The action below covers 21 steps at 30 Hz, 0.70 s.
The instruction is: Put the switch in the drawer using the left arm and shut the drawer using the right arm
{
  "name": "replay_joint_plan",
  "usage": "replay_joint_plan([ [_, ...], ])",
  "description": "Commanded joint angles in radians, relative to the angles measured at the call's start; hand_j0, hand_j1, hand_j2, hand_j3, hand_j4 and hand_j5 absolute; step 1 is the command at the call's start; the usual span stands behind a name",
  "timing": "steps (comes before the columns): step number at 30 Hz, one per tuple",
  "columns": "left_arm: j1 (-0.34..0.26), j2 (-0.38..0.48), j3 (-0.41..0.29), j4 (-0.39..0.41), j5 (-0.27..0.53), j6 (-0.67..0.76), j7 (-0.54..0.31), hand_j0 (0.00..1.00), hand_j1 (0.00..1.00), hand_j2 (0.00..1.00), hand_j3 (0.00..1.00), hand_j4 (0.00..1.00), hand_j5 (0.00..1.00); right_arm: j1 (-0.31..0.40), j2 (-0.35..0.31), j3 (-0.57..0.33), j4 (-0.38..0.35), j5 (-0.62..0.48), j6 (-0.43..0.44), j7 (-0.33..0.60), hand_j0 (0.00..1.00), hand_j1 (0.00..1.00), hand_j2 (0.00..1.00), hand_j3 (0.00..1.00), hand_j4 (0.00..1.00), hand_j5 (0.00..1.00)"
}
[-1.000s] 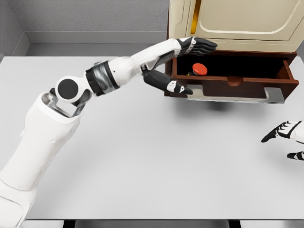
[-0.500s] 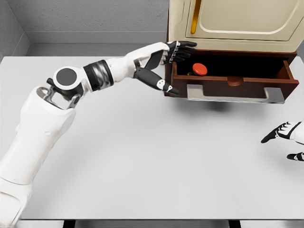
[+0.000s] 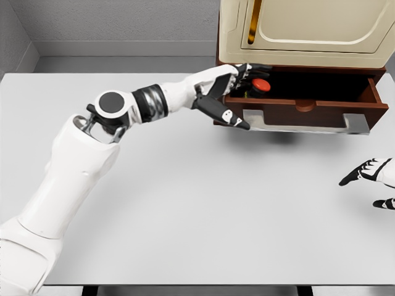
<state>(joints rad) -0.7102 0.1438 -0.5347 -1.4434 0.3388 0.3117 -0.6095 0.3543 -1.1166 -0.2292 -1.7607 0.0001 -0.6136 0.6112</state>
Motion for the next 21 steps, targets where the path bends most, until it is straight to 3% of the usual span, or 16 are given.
replay_joint_plan([
  [1, -0.002, -0.015, -0.007, 0.018, -0.003, 0.007, -0.001, 0.99, 0.99, 0.99, 0.99, 0.99, 0.99, 0.0, 0.0, 0.001, 0.0, -0.006, 0.003, 0.0, 0.77, 0.77, 0.77, 0.77, 0.77, 0.77],
  [9, -0.011, -0.07, -0.011, -0.002, -0.052, -0.005, -0.001, 1.0, 1.0, 1.0, 1.0, 1.0, 1.0, 0.0, -0.002, 0.001, 0.0, -0.008, 0.003, 0.0, 0.78, 0.78, 0.78, 0.78, 0.78, 0.78],
  [21, 0.029, -0.07, -0.021, -0.244, -0.052, 0.004, -0.001, 0.99, 0.99, 0.99, 0.99, 0.99, 0.99, 0.0, 0.0, -0.001, 0.0, -0.008, 0.003, 0.0, 0.78, 0.78, 0.78, 0.78, 0.78, 0.78],
])
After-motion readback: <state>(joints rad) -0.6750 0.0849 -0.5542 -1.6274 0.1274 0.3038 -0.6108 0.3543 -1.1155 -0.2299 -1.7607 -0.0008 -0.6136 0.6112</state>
